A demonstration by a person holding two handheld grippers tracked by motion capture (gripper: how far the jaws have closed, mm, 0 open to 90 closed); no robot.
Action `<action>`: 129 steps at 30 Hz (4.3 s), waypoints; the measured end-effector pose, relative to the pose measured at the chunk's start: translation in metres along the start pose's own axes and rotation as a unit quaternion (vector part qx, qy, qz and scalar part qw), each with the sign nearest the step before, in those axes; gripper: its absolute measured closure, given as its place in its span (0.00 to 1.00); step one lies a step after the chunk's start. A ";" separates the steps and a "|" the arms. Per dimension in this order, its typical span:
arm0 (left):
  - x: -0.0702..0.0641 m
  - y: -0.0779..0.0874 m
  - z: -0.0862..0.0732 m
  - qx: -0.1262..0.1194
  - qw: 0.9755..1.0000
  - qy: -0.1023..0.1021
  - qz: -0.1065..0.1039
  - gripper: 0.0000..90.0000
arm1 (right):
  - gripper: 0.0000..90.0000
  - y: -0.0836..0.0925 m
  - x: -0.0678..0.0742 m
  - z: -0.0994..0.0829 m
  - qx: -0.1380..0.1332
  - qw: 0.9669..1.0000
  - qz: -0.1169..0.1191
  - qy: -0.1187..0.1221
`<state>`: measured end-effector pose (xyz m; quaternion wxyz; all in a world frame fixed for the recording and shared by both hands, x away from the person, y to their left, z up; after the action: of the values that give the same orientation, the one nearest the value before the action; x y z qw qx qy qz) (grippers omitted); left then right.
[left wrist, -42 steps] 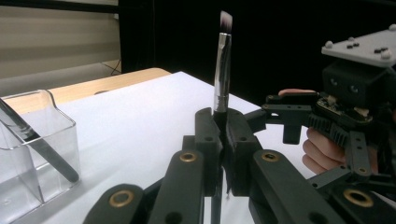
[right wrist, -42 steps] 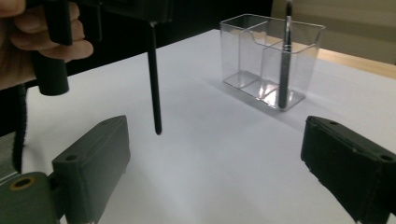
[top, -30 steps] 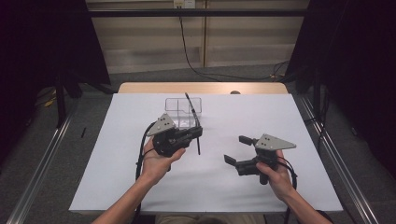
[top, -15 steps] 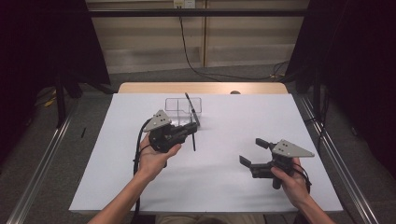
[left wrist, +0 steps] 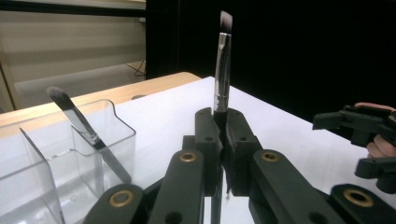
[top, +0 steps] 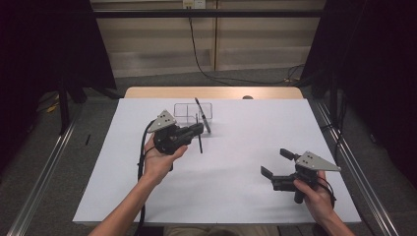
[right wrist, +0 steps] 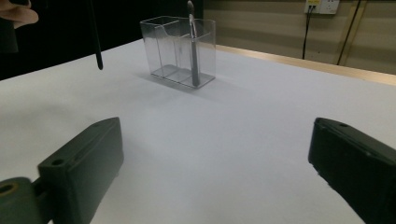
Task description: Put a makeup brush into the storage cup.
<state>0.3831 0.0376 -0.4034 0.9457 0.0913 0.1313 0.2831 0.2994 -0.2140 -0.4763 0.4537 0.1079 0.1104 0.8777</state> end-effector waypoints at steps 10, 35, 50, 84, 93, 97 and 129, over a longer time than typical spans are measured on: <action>0.014 -0.007 0.025 -0.017 1.000 -0.004 0.018 0.96 | 0.00 0.008 -0.005 -0.004 -0.011 1.000 -0.019 0.002; 0.049 -0.046 0.059 -0.027 0.998 -0.019 0.049 0.96 | 0.00 0.013 -0.007 -0.007 -0.011 1.000 -0.019 0.000; 0.063 -0.067 0.066 -0.039 0.997 -0.016 0.069 0.96 | 0.00 0.013 -0.007 -0.007 -0.013 1.000 -0.012 -0.012; 0.084 -0.094 0.033 -0.001 0.996 -0.012 0.089 0.96 | 0.00 0.013 -0.005 -0.008 -0.011 1.000 -0.006 -0.011; 0.086 -0.094 0.021 0.009 0.996 -0.008 0.088 0.96 | 0.00 0.012 -0.006 -0.008 -0.010 1.000 -0.006 -0.009; 0.087 -0.096 0.016 0.014 0.996 -0.009 0.089 0.96 | 0.00 0.012 -0.005 -0.008 -0.009 1.000 -0.005 -0.009; 0.089 -0.101 -0.003 0.037 0.995 -0.004 0.094 0.80 | 0.00 0.012 -0.005 -0.008 -0.010 1.000 -0.005 -0.006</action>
<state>0.5058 0.0047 -0.4491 0.9113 0.1392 0.1290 0.3654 0.2902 -0.2255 -0.4809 0.4598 0.1084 0.0991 0.8758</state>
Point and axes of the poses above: each handheld gripper's, and its own axes: y roughly backward along the jaws, z roughly out of its top, x roughly to its left, the point moved 9 cm from there along -y, roughly forward along the jaws
